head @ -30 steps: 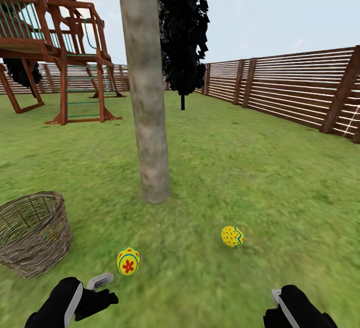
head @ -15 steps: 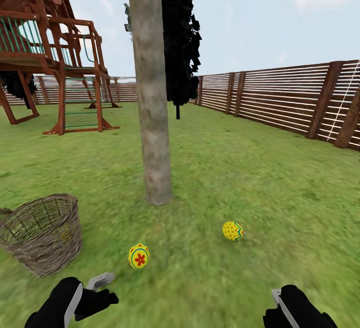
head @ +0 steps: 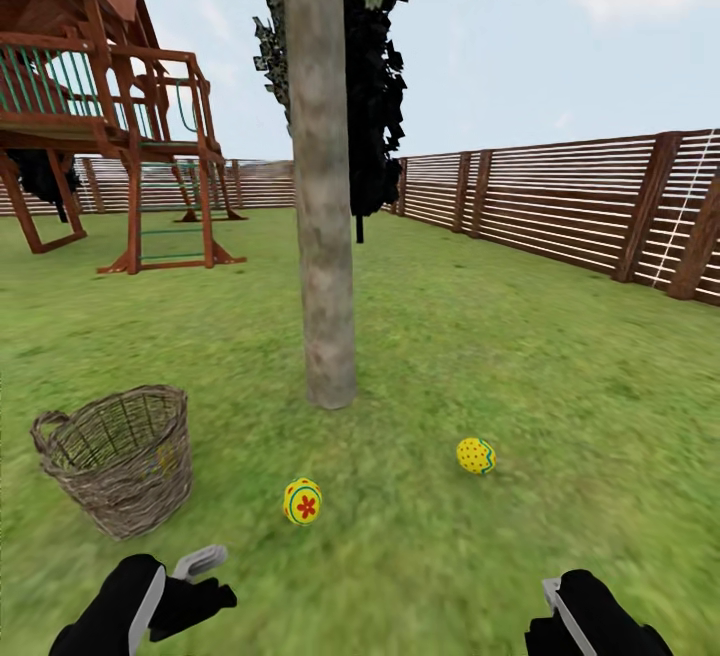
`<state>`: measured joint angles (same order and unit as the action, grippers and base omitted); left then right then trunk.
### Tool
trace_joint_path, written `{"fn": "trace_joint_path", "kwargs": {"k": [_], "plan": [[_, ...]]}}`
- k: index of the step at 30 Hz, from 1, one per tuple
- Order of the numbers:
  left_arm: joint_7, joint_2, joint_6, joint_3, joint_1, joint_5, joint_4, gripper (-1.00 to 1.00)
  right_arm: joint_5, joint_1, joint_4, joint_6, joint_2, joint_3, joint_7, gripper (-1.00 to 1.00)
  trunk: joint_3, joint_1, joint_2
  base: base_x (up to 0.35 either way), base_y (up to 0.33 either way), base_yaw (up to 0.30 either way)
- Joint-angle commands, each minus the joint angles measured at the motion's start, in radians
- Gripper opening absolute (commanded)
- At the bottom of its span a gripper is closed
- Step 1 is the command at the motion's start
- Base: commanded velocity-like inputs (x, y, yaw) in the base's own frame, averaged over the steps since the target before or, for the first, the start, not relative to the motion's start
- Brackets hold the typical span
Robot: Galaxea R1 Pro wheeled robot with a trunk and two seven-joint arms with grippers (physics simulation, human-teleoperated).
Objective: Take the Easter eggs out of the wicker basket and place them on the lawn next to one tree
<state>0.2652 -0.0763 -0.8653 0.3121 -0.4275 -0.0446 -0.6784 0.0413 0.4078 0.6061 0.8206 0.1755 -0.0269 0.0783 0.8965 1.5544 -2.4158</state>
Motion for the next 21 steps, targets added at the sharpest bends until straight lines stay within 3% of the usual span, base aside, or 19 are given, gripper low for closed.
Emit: {"fn": "trace_joint_path", "kwargs": {"k": [1,5,16,21], "plan": [[0.008,0.0,-0.004,0.005,-0.001,-0.004,-0.003,1.0,0.005,0.0,0.001,0.005,0.001,-0.003,0.006,1.0,-0.002,-0.004,0.007,-0.024,0.024,0.0],[0.013,-0.002,-0.004,0.009,-0.001,0.0,-0.009,1.0,0.004,0.0,0.001,0.005,0.001,-0.003,0.007,1.0,-0.015,-0.02,0.035,-0.007,0.19,0.0],[0.011,-0.002,-0.004,0.007,-0.001,-0.002,-0.01,1.0,0.001,0.001,0.001,0.005,0.002,-0.003,0.008,1.0,-0.049,-0.062,0.112,0.0,0.335,-0.001],[0.011,-0.002,-0.004,0.007,-0.001,-0.002,-0.01,1.0,0.002,0.0,0.002,0.003,-0.001,-0.005,0.01,1.0,-0.066,-0.081,0.147,0.0,0.345,-0.176]]}}
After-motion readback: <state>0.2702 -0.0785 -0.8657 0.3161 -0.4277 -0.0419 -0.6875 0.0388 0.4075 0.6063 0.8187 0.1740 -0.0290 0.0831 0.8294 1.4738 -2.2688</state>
